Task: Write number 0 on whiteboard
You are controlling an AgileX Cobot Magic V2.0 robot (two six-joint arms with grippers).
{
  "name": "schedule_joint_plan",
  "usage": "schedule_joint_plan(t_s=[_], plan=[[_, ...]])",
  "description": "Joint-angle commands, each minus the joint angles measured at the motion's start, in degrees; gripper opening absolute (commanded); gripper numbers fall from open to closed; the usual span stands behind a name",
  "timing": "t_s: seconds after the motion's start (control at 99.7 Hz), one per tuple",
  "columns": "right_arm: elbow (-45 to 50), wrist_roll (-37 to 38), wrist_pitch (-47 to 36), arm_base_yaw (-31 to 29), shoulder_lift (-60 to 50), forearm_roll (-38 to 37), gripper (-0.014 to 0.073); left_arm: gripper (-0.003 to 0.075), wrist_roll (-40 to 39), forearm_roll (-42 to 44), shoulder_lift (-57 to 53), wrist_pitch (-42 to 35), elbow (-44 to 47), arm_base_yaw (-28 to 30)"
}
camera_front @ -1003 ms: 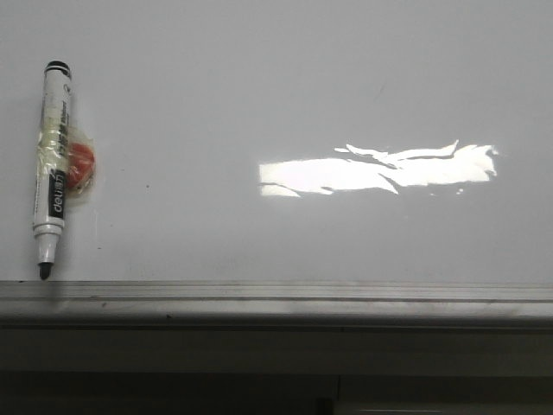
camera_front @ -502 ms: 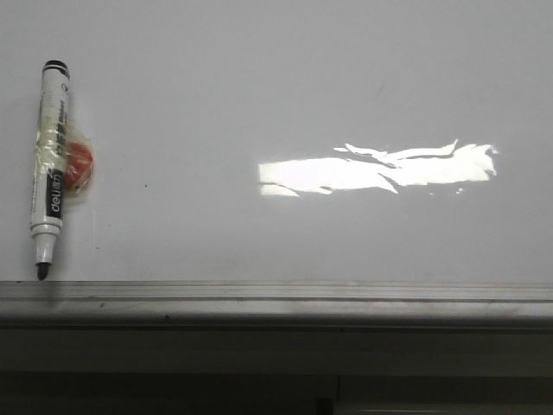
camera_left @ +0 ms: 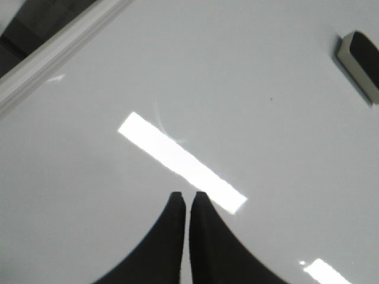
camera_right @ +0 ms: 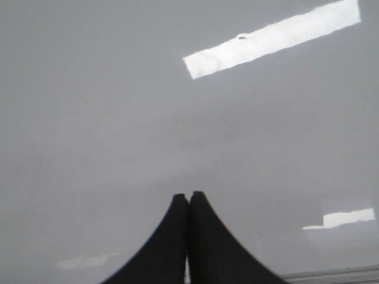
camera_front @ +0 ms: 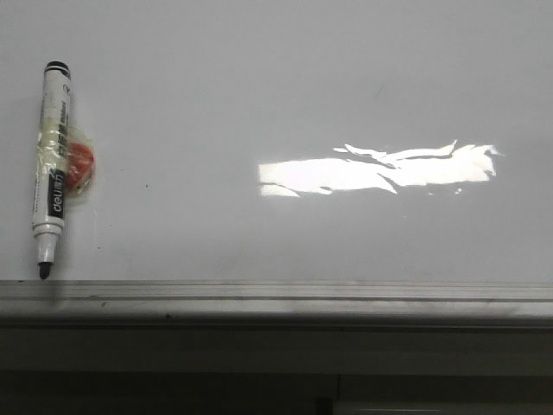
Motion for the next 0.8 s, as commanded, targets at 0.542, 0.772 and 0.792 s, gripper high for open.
schedule_joint_plan(t_s=[0.542,0.772,0.792], plan=[[6.23,0.08,-7.33,15.80,1.51,-7.35,-0.0069,0.0083,58.41,-30.45,1.47,18.57,-2.13,-1.16],[9.24,0.08,-14.38,15.80,1.51,-7.38,-0.0068,0.0416,70.03,-35.35,1.47,17.82,-2.13,-1.16],[9.24,0.08,-14.38,15.80,1.51,-7.38,-0.0069,0.0421,70.03,-35.35,1.47,17.32,-2.13,-1.16]])
